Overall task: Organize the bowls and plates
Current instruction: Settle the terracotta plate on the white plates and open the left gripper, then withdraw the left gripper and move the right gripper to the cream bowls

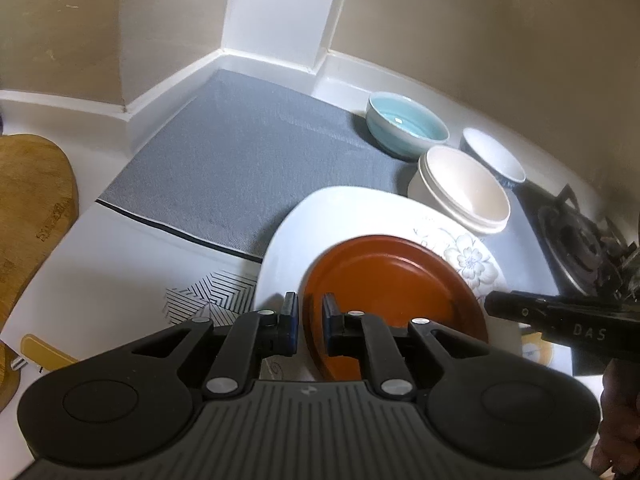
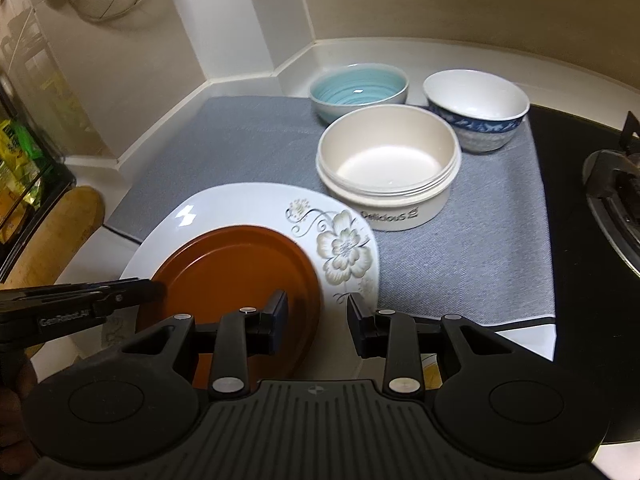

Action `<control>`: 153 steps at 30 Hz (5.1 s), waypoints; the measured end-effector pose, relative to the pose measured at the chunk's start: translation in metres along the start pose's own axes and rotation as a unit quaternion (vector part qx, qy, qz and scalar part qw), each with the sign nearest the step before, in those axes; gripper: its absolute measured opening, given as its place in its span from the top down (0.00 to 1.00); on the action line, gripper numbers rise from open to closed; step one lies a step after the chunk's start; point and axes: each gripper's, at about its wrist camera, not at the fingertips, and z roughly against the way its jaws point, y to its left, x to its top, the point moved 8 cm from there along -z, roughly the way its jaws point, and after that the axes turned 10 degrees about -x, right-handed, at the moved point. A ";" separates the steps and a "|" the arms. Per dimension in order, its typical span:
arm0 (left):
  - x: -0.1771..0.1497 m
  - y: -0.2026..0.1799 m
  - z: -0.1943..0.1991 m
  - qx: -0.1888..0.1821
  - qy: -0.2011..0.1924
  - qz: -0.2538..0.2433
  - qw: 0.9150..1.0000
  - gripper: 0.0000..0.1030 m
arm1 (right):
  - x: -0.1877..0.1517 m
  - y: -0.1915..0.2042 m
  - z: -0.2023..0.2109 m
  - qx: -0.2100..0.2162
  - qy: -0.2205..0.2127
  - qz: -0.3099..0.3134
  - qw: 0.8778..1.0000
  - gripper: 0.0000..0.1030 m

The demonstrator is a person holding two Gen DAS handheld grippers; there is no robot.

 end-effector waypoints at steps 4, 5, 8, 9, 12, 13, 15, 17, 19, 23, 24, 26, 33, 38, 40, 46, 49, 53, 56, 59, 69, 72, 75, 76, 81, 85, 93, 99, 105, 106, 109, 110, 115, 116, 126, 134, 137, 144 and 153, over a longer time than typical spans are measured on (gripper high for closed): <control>0.005 0.004 0.016 0.000 -0.017 0.013 1.000 0.87 | 0.002 -0.004 0.004 -0.005 -0.008 -0.008 1.000 0.67; 0.006 0.006 0.020 0.000 -0.022 0.017 1.000 0.87 | 0.002 -0.005 0.005 -0.008 -0.011 -0.010 1.000 0.66; 0.008 0.011 0.032 0.003 -0.033 0.027 0.999 0.87 | 0.005 -0.011 0.010 -0.012 -0.023 -0.025 0.999 0.66; 0.007 0.013 0.033 0.005 -0.032 0.029 0.999 0.87 | 0.005 -0.013 0.010 -0.014 -0.025 -0.028 0.999 0.66; 0.004 0.019 0.033 0.012 -0.027 0.042 0.999 0.83 | 0.001 -0.020 0.007 -0.023 -0.016 -0.039 0.999 0.66; 0.004 0.022 0.032 0.014 -0.025 0.047 0.998 0.81 | -0.001 -0.022 0.004 -0.025 -0.009 -0.044 0.999 0.66; 0.003 0.025 0.032 0.015 -0.024 0.054 0.998 0.78 | -0.005 -0.025 0.000 -0.026 0.003 -0.052 0.998 0.66; 0.002 0.026 0.032 0.016 -0.024 0.057 0.998 0.78 | -0.008 -0.026 -0.004 -0.021 0.016 -0.059 0.998 0.66; 0.001 0.028 0.031 0.016 -0.022 0.060 0.998 0.78 | -0.011 -0.024 -0.008 -0.015 0.029 -0.065 0.997 0.66; -0.004 0.029 0.027 0.012 -0.013 0.065 0.998 0.77 | -0.016 -0.021 -0.013 -0.006 0.045 -0.071 0.996 0.66; -0.006 0.029 0.026 0.010 -0.009 0.067 0.998 0.77 | -0.017 -0.020 -0.013 -0.005 0.047 -0.070 0.996 0.66; -0.008 0.029 0.023 0.007 -0.004 0.068 0.998 0.74 | -0.019 -0.018 -0.015 -0.004 0.050 -0.070 0.996 0.66; -0.013 0.027 0.016 -0.003 0.010 0.068 0.998 0.73 | -0.023 -0.017 -0.017 -0.005 0.059 -0.075 0.995 0.66; -0.015 0.027 0.010 -0.010 0.015 0.067 0.998 0.73 | -0.025 -0.017 -0.019 -0.001 0.064 -0.082 0.995 0.66; -0.015 0.028 0.009 -0.014 0.017 0.067 0.998 0.73 | -0.025 -0.015 -0.019 -0.003 0.063 -0.079 0.995 0.66; -0.014 0.031 0.005 -0.028 0.018 0.073 0.997 0.73 | -0.025 -0.010 -0.018 -0.003 0.061 -0.071 0.996 0.71; -0.013 0.033 0.004 -0.037 0.018 0.075 0.996 0.74 | -0.024 -0.009 -0.017 -0.005 0.059 -0.068 0.996 0.71; -0.012 0.032 0.004 -0.054 0.019 0.068 0.996 0.87 | -0.024 -0.006 -0.017 -0.010 0.056 -0.060 0.997 0.72; -0.011 0.036 0.005 -0.059 0.017 0.071 0.996 0.87 | -0.023 -0.003 -0.018 -0.014 0.055 -0.055 0.997 0.72; -0.009 0.042 0.006 -0.061 0.016 0.072 0.995 0.87 | -0.023 0.002 -0.019 -0.016 0.054 -0.055 0.997 0.72; 0.004 0.082 0.014 -0.049 -0.001 0.087 0.995 0.87 | -0.012 0.040 -0.031 -0.013 0.056 -0.043 0.997 0.72; 0.013 0.096 0.013 -0.040 -0.008 0.094 0.995 0.87 | -0.013 0.047 -0.036 -0.014 0.056 -0.040 0.998 0.72; 0.025 0.112 0.010 -0.029 -0.015 0.106 0.994 0.87 | -0.013 0.052 -0.041 -0.012 0.053 -0.036 0.998 0.72; 0.029 0.118 0.009 -0.026 -0.018 0.110 0.993 0.87 | -0.012 0.054 -0.043 -0.012 0.051 -0.034 0.998 0.71; 0.048 0.138 0.003 -0.008 -0.034 0.106 0.994 0.86 | 0.001 0.070 -0.060 -0.015 0.041 -0.036 0.998 0.71; 0.061 0.152 -0.002 -0.004 -0.038 0.114 0.993 0.85 | 0.013 0.084 -0.071 -0.025 0.036 -0.045 0.998 0.71; 0.078 0.172 -0.010 -0.002 -0.050 0.136 0.990 0.85 | 0.027 0.103 -0.085 -0.036 0.042 -0.042 0.998 0.71; 0.081 0.175 -0.012 -0.004 -0.053 0.133 0.990 0.84 | 0.032 0.106 -0.090 -0.038 0.045 -0.039 0.997 0.70; 0.082 0.175 -0.013 -0.004 -0.052 0.130 0.990 0.84 | 0.027 0.104 -0.084 -0.038 0.043 -0.040 0.998 0.70; 0.081 0.175 -0.013 -0.003 -0.052 0.129 0.990 0.84 | 0.027 0.105 -0.084 -0.038 0.044 -0.039 0.998 0.70; 0.080 0.175 -0.011 0.000 -0.054 0.129 0.990 0.84 | 0.030 0.106 -0.086 -0.036 0.044 -0.039 0.998 0.69; 0.080 0.175 -0.011 0.001 -0.055 0.128 0.990 0.84 | 0.031 0.107 -0.087 -0.035 0.044 -0.038 0.998 0.69; 0.081 0.175 -0.011 0.004 -0.054 0.125 0.991 0.84 | 0.034 0.108 -0.090 -0.035 0.043 -0.038 0.998 0.69; 0.081 0.175 -0.011 0.004 -0.053 0.124 0.991 0.84 | 0.035 0.108 -0.090 -0.035 0.042 -0.037 0.998 0.69; 0.080 0.168 0.005 0.039 -0.070 0.119 0.990 0.64 | 0.036 0.106 -0.087 -0.038 0.038 -0.029 0.998 0.67; 0.075 0.145 0.030 0.066 -0.096 0.097 0.988 0.58 | 0.039 0.084 -0.063 -0.036 0.008 -0.033 0.999 0.66; 0.073 0.127 0.038 0.061 -0.103 0.080 0.990 0.57 | 0.039 0.076 -0.045 -0.034 -0.011 -0.027 0.999 0.66; 0.061 0.078 0.040 0.037 -0.098 0.031 0.994 0.55 | 0.035 0.053 -0.011 -0.032 -0.041 -0.027 0.998 0.66; 0.039 0.017 0.028 0.016 -0.073 -0.019 0.997 0.55 | 0.034 0.014 0.006 -0.028 -0.055 -0.048 0.997 0.66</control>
